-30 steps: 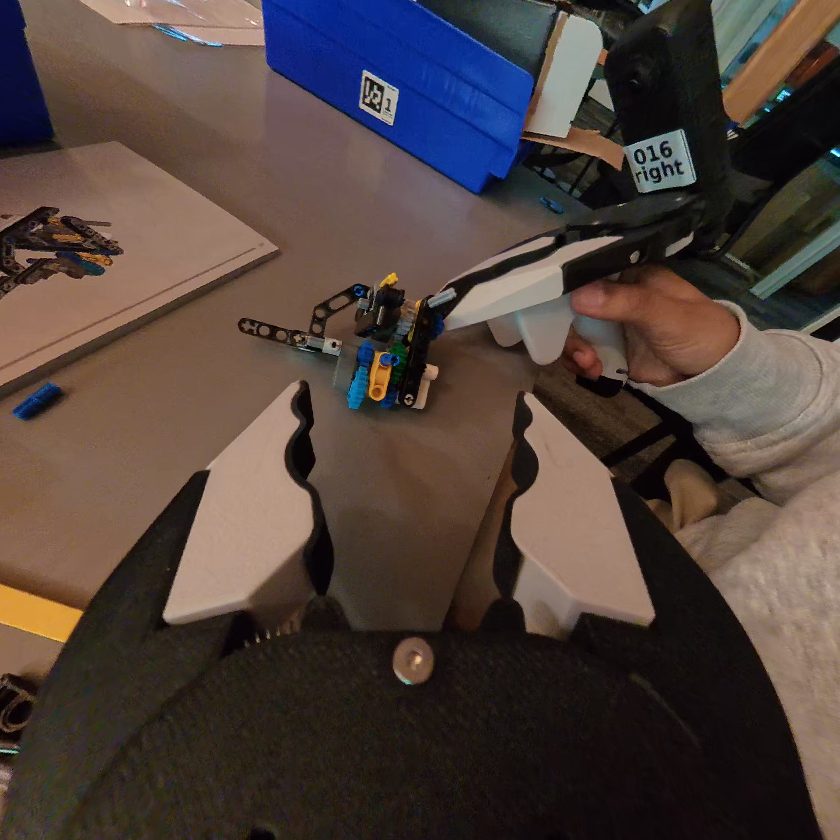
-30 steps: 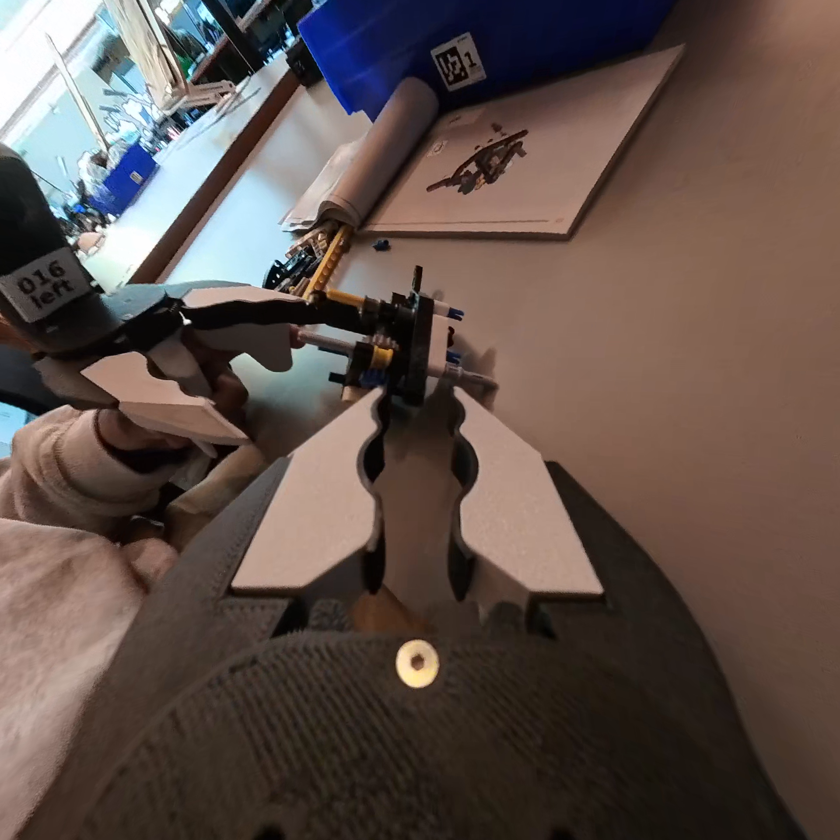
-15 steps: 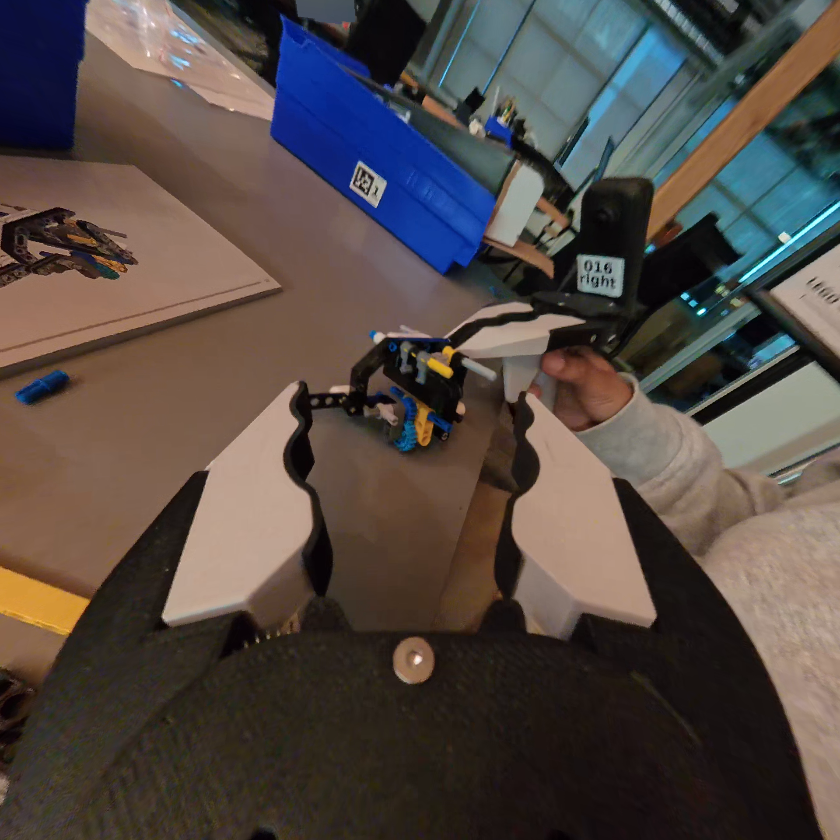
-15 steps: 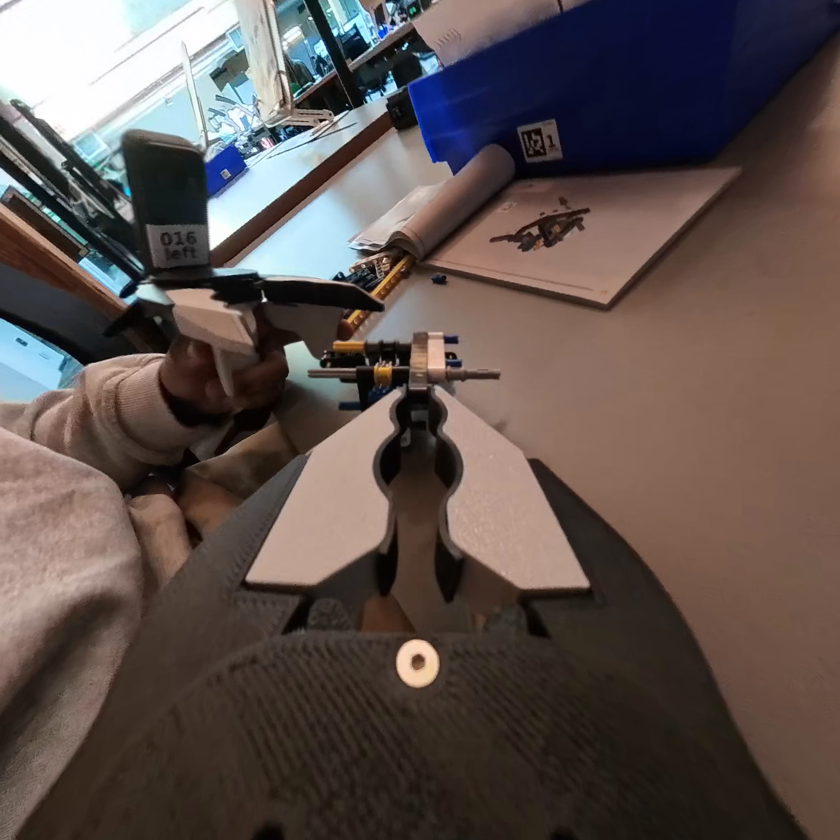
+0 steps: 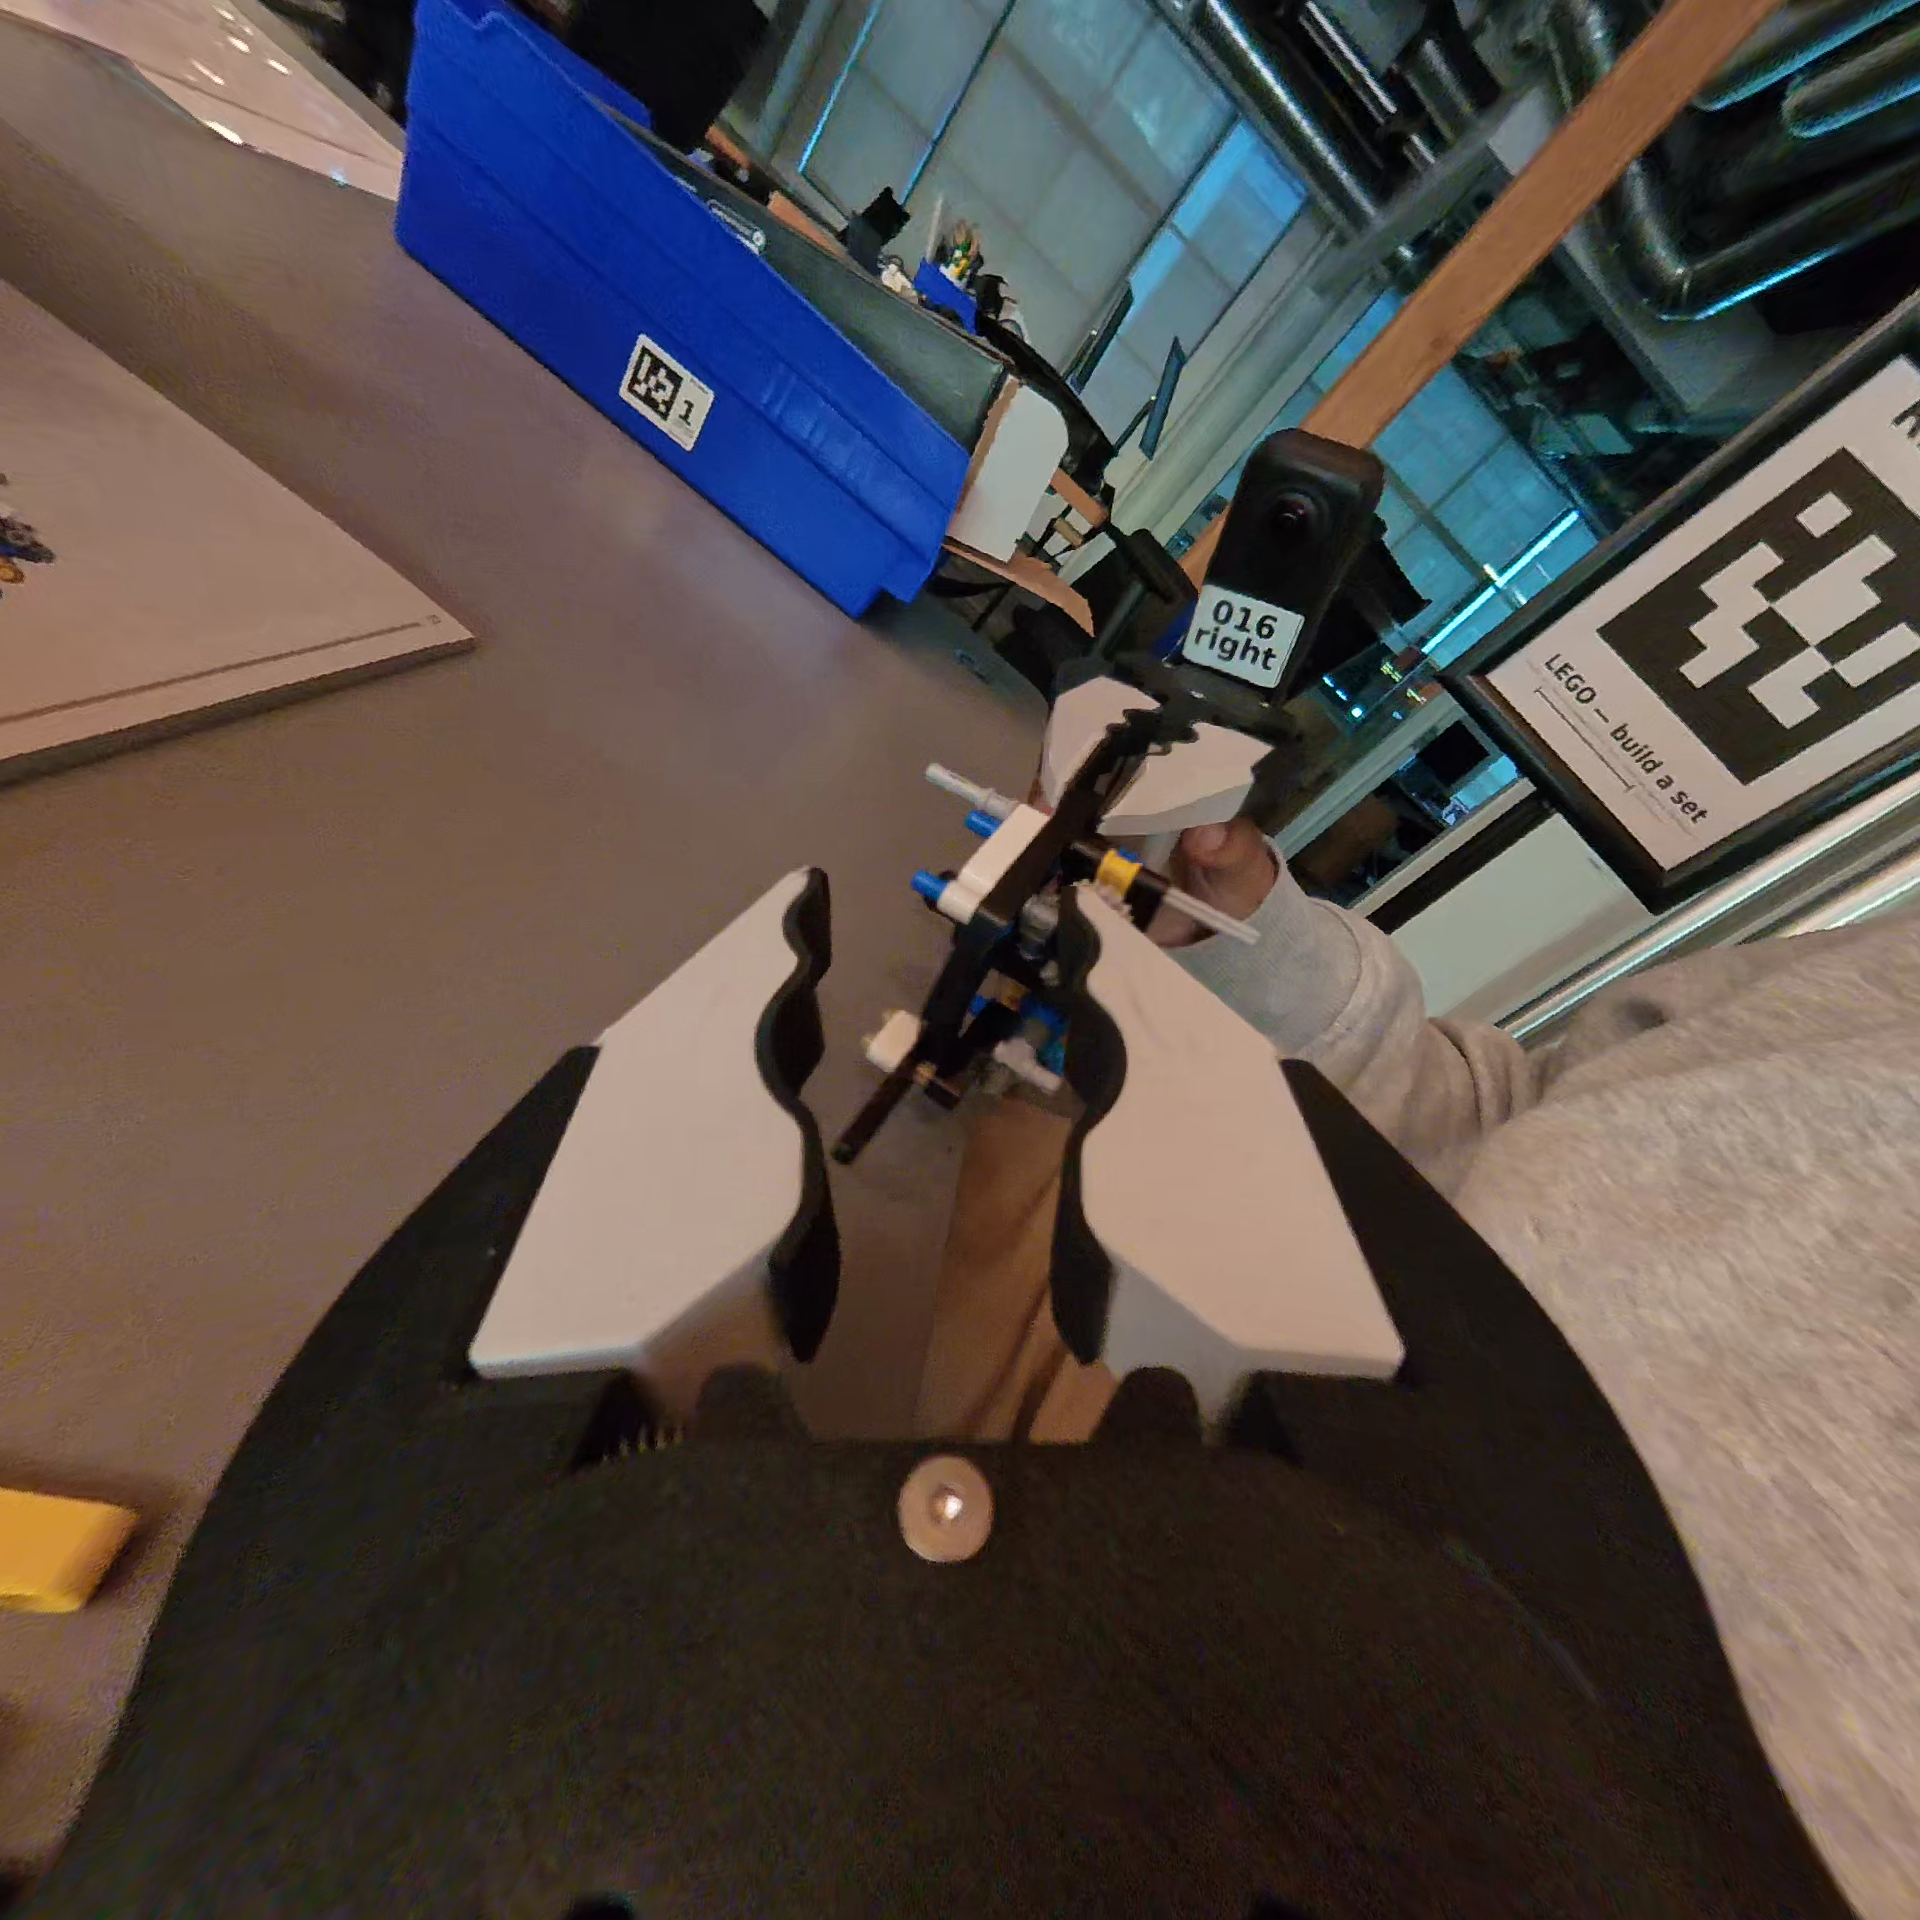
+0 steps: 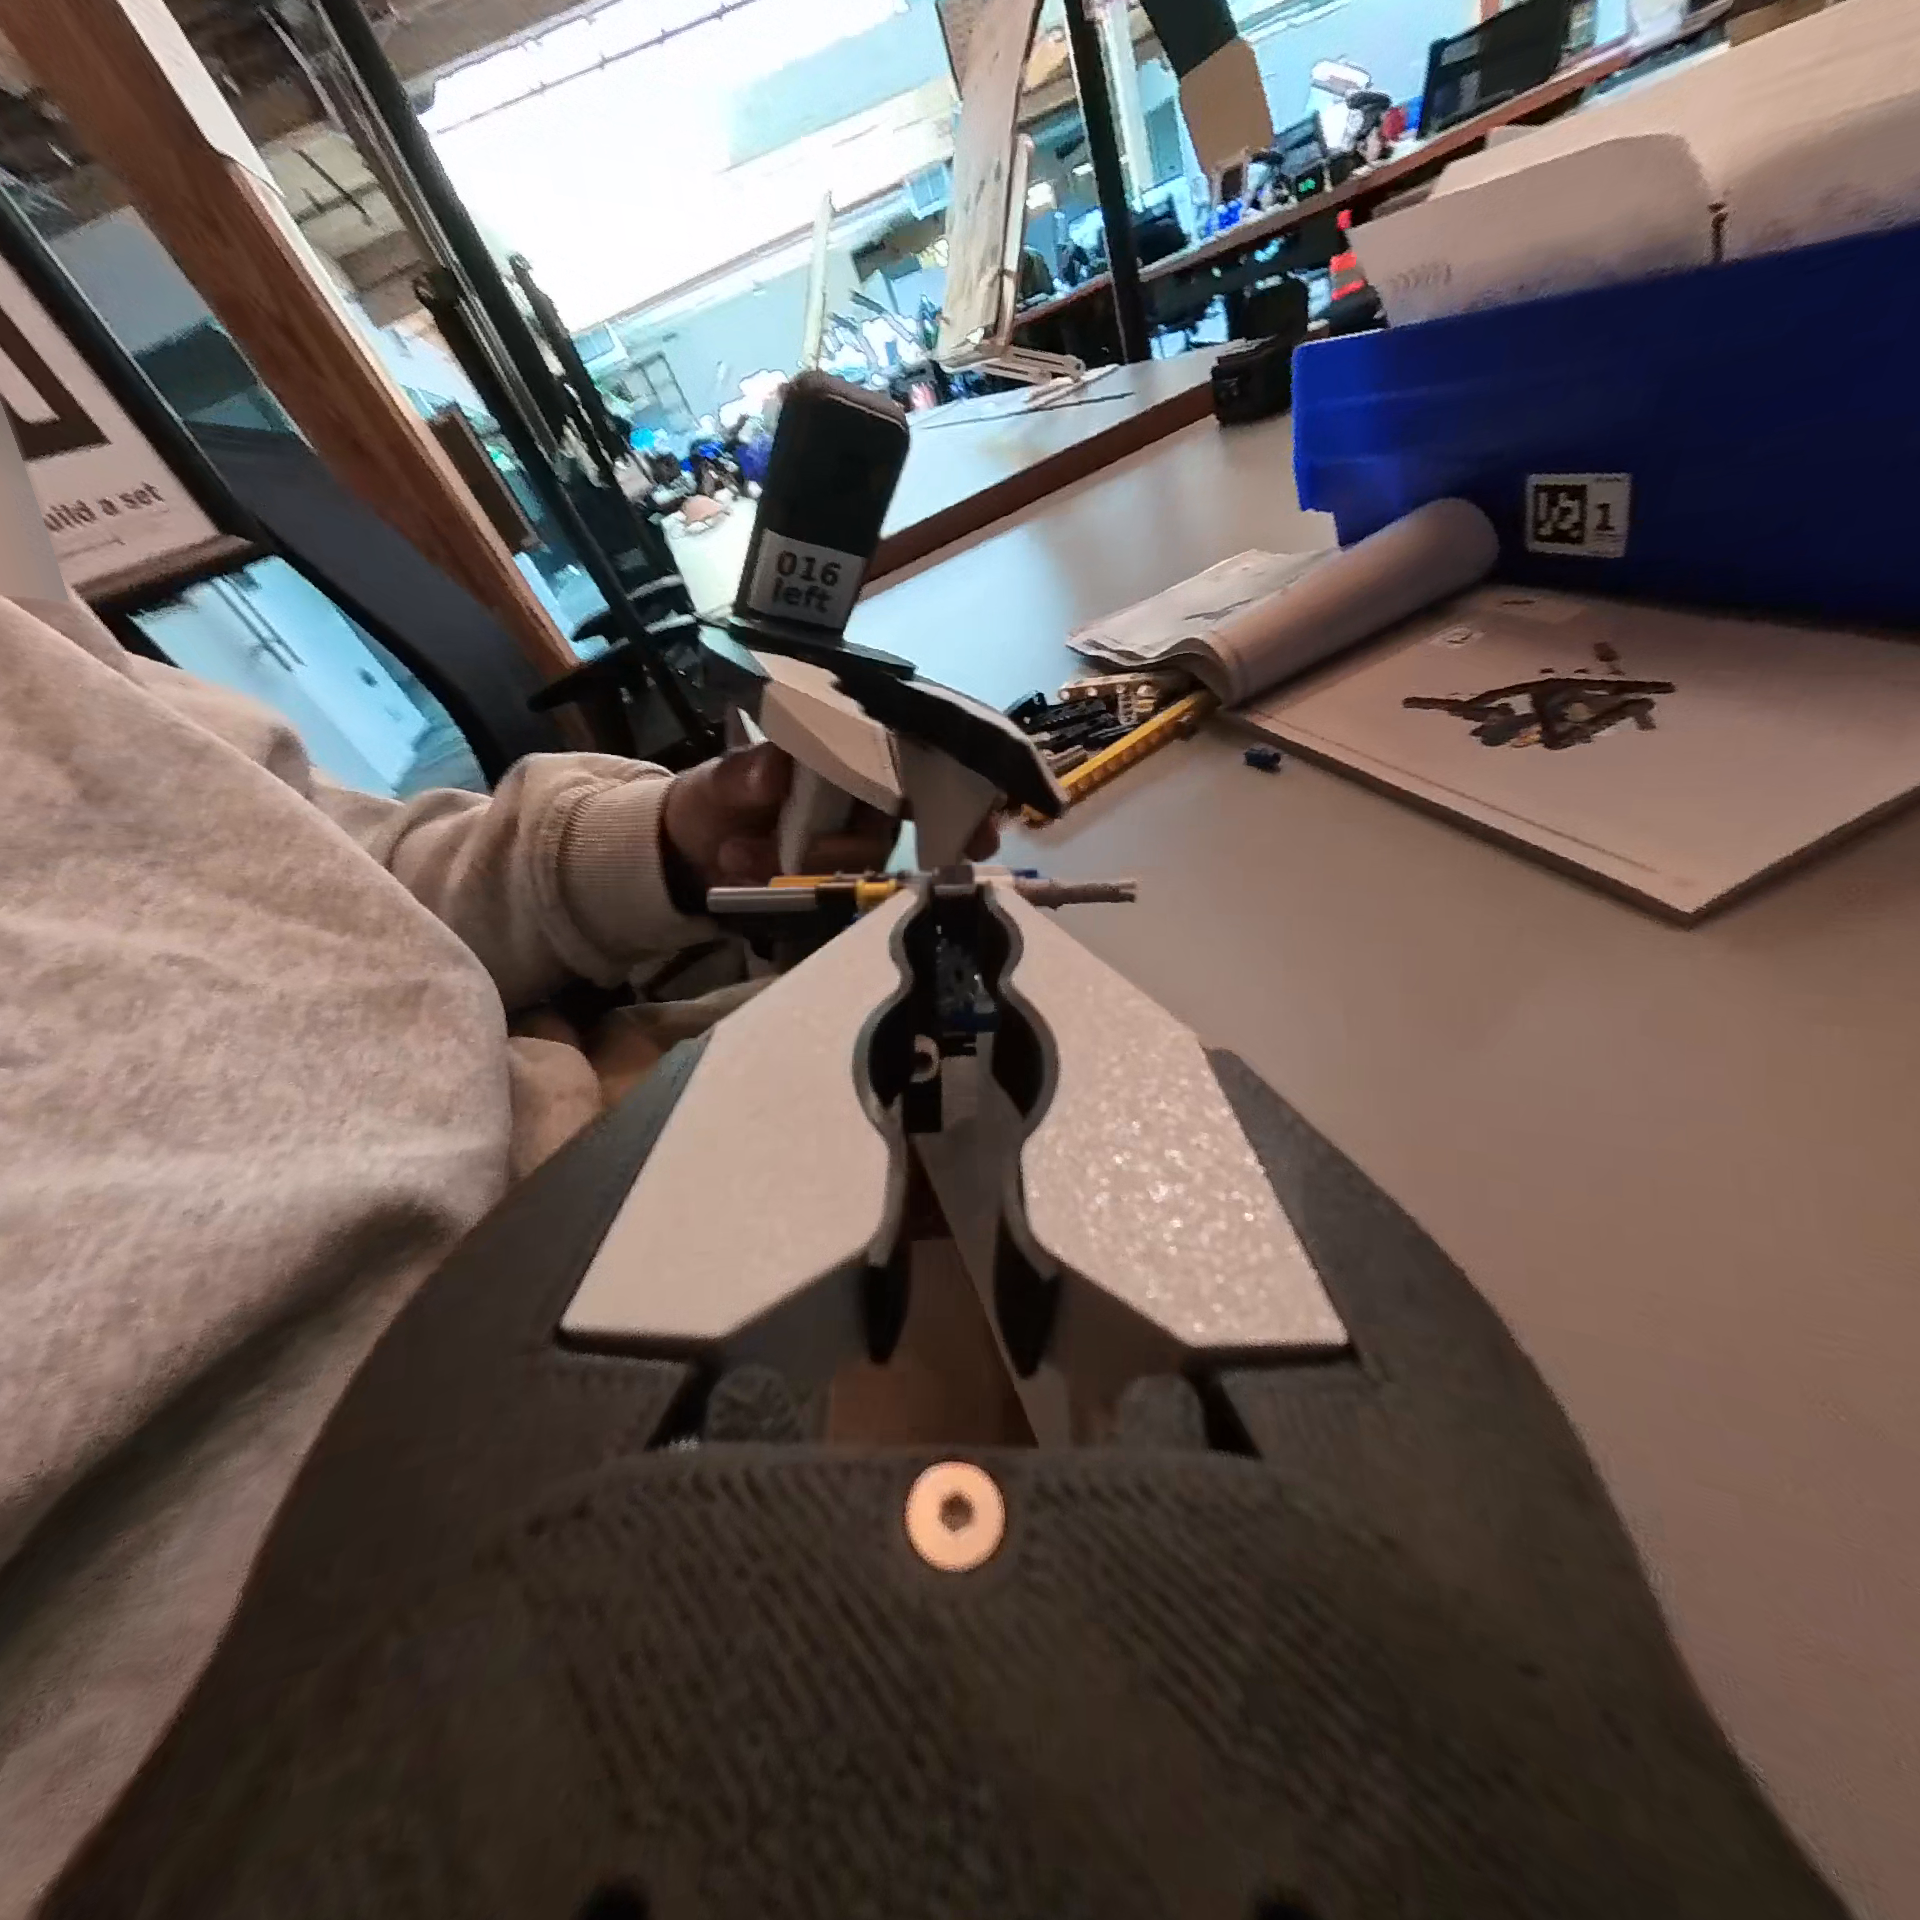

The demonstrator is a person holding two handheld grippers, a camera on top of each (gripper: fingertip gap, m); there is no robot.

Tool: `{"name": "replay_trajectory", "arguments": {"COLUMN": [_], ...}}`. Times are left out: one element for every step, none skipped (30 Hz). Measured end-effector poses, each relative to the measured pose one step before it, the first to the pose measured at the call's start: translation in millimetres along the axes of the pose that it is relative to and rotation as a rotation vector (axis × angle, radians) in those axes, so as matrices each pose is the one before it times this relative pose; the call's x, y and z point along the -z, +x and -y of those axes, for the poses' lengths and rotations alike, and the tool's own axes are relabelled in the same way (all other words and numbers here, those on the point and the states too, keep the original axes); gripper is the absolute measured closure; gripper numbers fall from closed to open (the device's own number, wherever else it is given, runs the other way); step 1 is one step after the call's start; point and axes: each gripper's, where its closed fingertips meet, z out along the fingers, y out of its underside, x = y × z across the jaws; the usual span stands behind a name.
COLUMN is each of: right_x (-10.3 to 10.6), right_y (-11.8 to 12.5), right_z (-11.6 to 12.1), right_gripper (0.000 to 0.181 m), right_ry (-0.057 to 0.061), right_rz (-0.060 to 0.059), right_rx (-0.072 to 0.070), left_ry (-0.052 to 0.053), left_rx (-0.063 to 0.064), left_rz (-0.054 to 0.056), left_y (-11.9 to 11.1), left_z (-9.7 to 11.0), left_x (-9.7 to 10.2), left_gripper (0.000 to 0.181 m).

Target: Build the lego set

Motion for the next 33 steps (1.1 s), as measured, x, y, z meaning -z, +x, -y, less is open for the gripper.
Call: {"name": "replay_trajectory", "arguments": {"right_x": [-0.23,-0.25,-0.31,-0.3,-0.11,0.22,0.57,0.89,1.25,1.35,1.26,0.87,0.55,0.19,-0.04,-0.22,-0.41,-0.61,-0.76,-0.98,-0.87,-0.96,-0.71,-0.57,-0.24,0.04,0.1,0.02,-0.1,0.06,0.07,0.08,0.2], "right_y": [-2.36,-2.32,-1.91,-1.23,-0.66,-0.26,-0.02,0.08,0.0,-0.15,-0.6,-0.87,-0.45,0.08,0.45,0.77,0.75,0.33,0.08,0.13,0.51,0.77,1.38,1.87,1.03,1.31,1.8,1.5,1.28,2.04,1.95,1.26,0.76], "right_z": [2.08,2.28,2.24,1.92,1.68,1.46,1.78,1.81,2.1,1.98,1.72,1.45,1.29,0.64,-0.27,-0.59,-0.79,-0.71,-0.59,-0.39,-0.3,-0.53,-0.99,-1.09,-0.38,0.38,-0.07,0.01,0.15,0.14,0.04,0.1,0.52], "right_gripper": [0.175,0.175,0.175,0.175,0.175,0.175,0.175,0.176,0.176,0.176,0.176,0.176,0.176,0.176,0.176,0.176,0.176,0.176,0.176,0.176,0.175,0.176,0.176,0.176,0.176,0.176,0.176,0.176,0.176,0.175,0.175,0.174,0.173], "right_ry": [0.017,0.0187,0.018,0.0161,0.0136,0.0121,0.0122,0.0124,0.0135,0.0134,0.0115,0.0094,0.0083,0.0051,0.0001,-0.0026,-0.003,-0.0028,-0.0013,0.0004,0.0021,0.0016,-0.0014,-0.0026,0.0023,0.0059,0.0036,0.0027,0.001,0.0001,0.0,-0.0002,0.0027], "right_rz": [0.0221,0.023,0.0214,0.0183,0.0141,0.0103,0.0073,0.0055,0.0043,0.0049,0.0078,0.0092,0.0069,0.0029,-0.0001,-0.0027,-0.0038,-0.0024,0.0001,0.0007,-0.0003,-0.0009,-0.0028,-0.0053,0.001,0.0004,-0.0045,-0.0049,-0.0085,-0.0169,-0.0176,-0.0136,-0.0087], "right_rx": [-0.0229,-0.0239,-0.0235,-0.0231,-0.0212,-0.0177,-0.0146,-0.0119,-0.0107,-0.0105,-0.0108,-0.0107,-0.0097,-0.0077,-0.0061,-0.0043,-0.002,-0.0018,-0.0036,-0.0062,-0.009,-0.011,-0.0124,-0.0133,-0.0154,-0.0172,-0.0107,-0.0041,0.0032,0.0091,0.0126,0.0117,0.008], "left_ry": [-0.0017,0.0,-0.0003,-0.0023,-0.0059,-0.008,-0.0078,-0.0061,-0.0017,0.0015,0.0016,-0.0004,-0.0035,-0.0055,-0.0068,-0.0058,-0.0062,-0.0107,-0.0139,-0.0112,-0.0085,-0.0065,-0.0033,-0.0009,0.0006,0.0018,0.0034,0.0031,0.0038,0.0063,0.0088,0.0076,0.0049], "left_rx": [0.0004,0.0007,0.0014,0.0007,0.0008,0.0016,0.0014,-0.0003,-0.0045,-0.0079,-0.0081,-0.0054,-0.0027,-0.0021,-0.0011,-0.0011,-0.0023,-0.0025,-0.0058,-0.0085,-0.0081,-0.0049,0.0,0.0028,0.005,0.0051,0.0072,0.0091,0.0076,0.0054,0.0056,0.0043,0.0005], "left_rz": [-0.0034,-0.0025,-0.0032,-0.0096,-0.0167,-0.0202,-0.0175,-0.0109,-0.0079,-0.0082,-0.0067,-0.0042,-0.0058,-0.013,-0.0143,-0.0115,-0.0114,-0.0088,-0.0027,0.0029,-0.0021,-0.004,0.0033,0.0046,0.0055,-0.0031,0.0009,0.0026,-0.0006,0.0013,0.0096,0.0072,0.0], "left_y": [0.44,0.23,0.26,1.09,2.11,2.61,2.2,1.51,1.42,1.79,1.64,1.07,1.1,2.09,2.36,2.1,2.34,1.93,1.13,0.41,0.91,1.0,-0.43,-0.79,-1.1,-0.05,-0.69,-0.99,-0.56,-0.58,-1.62,-1.22,-0.07], "left_z": [-0.17,0.01,-0.07,-0.32,-0.82,-1.07,-1.14,-0.83,-0.34,0.01,-0.02,-0.21,-0.7,-0.94,-1.24,-1.21,-1.39,-1.99,-2.14,-1.67,-1.37,-0.93,-0.56,0.0,-0.05,0.47,0.59,0.59,0.76,1.04,1.17,1.16,0.73], "left_x": [-0.08,0.01,0.1,-0.03,-0.11,-0.23,-0.33,-0.28,0.01,0.12,0.15,-0.07,-0.38,-0.5,-0.82,-1.02,-1.26,-1.31,-1.27,-0.93,-0.64,-0.43,-0.4,-0.11,0.03,0.13,0.28,0.21,0.29,0.53,0.58,0.57,0.28], "left_gripper": [0.14,0.14,0.14,0.14,0.14,0.14,0.14,0.14,0.141,0.142,0.143,0.143,0.144,0.144,0.144,0.144,0.144,0.145,0.145,0.146,0.149,0.154,0.16,0.17,0.176,0.177,0.177,0.177,0.177,0.177,0.177,0.177,0.177]}}
